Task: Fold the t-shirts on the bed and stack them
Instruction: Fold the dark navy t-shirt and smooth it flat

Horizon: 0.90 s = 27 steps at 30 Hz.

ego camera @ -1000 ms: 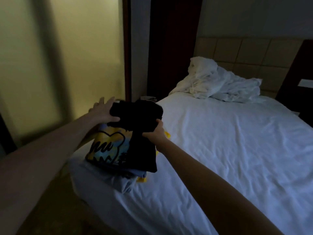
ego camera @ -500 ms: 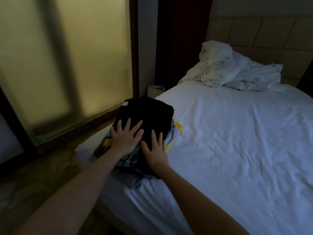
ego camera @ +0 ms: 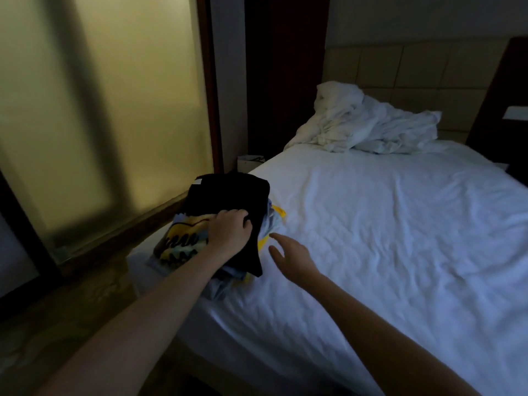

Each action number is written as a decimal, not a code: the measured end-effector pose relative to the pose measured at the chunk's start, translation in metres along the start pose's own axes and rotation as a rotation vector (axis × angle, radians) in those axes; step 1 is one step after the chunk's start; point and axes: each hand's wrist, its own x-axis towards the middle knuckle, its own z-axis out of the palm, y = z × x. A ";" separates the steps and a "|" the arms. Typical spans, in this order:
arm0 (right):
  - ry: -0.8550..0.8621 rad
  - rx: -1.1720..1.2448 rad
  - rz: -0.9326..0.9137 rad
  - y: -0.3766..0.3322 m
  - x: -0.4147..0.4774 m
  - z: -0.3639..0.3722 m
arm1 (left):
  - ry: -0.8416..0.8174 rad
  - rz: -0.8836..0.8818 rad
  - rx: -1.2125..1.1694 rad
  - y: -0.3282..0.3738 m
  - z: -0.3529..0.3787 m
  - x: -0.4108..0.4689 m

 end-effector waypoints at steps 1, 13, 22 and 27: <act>0.031 0.000 0.004 0.007 -0.009 -0.009 | 0.012 0.061 -0.067 0.015 0.000 -0.005; 0.363 -0.104 0.255 0.131 -0.166 -0.128 | -0.339 0.276 -0.414 0.226 0.065 -0.062; 0.459 -0.178 0.562 0.220 -0.312 -0.196 | -0.507 0.475 -0.657 0.386 0.116 -0.132; 0.570 -0.228 0.699 0.255 -0.379 -0.227 | -0.552 0.635 -0.684 0.483 0.129 -0.164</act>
